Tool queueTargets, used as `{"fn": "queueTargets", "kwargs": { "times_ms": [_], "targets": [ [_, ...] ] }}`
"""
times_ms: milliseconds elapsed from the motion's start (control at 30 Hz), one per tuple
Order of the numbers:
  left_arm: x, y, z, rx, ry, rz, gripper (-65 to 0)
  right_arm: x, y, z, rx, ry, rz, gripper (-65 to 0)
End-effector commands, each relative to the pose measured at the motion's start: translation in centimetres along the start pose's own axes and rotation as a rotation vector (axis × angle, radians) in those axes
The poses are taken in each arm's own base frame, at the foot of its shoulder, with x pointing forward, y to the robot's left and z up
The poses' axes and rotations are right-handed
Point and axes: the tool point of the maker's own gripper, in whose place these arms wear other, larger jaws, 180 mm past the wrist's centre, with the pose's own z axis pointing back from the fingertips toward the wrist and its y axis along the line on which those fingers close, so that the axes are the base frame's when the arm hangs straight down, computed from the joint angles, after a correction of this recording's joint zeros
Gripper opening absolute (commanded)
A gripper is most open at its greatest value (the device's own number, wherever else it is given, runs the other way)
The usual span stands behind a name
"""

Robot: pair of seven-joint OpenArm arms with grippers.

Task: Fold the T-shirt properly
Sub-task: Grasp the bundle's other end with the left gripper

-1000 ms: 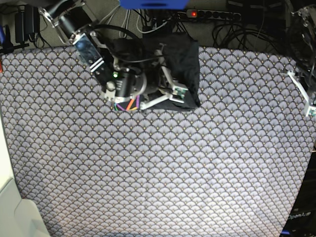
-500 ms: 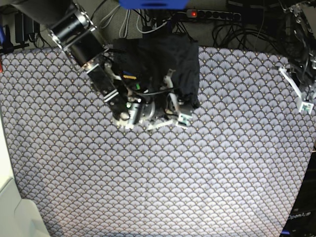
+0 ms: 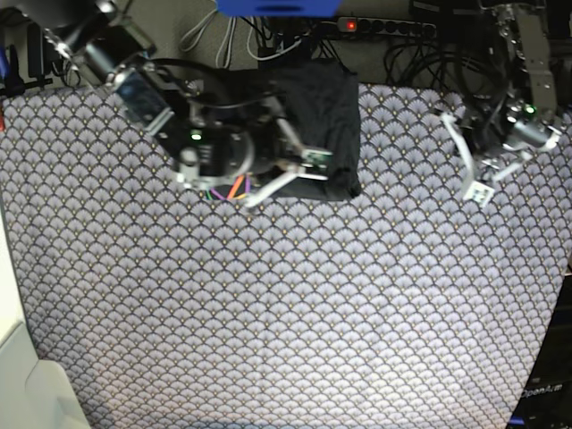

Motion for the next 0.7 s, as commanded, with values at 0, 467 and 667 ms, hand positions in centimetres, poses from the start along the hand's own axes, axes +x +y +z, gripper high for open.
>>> {"fn": "queueTargets", "kwargs": {
  "times_ms": [0,467,667],
  "targets": [
    [1.9,0.0,0.3,0.002,-0.056,-0.006,-64.6,0.7,-0.7,1.1,-0.022,-0.045,0.021,-65.0],
    [5.4,-6.6,-0.6,-0.167,-0.156,-0.133,-41.1,-5.6,-3.3,4.6,-0.141,0.043,-0.108,-65.0],
    [4.3,-9.1,-1.0,-0.229,-0.139,-0.102,-8.6,-6.4,-3.8,5.1,-0.156,0.062,-0.112,-65.0]
  ]
}}
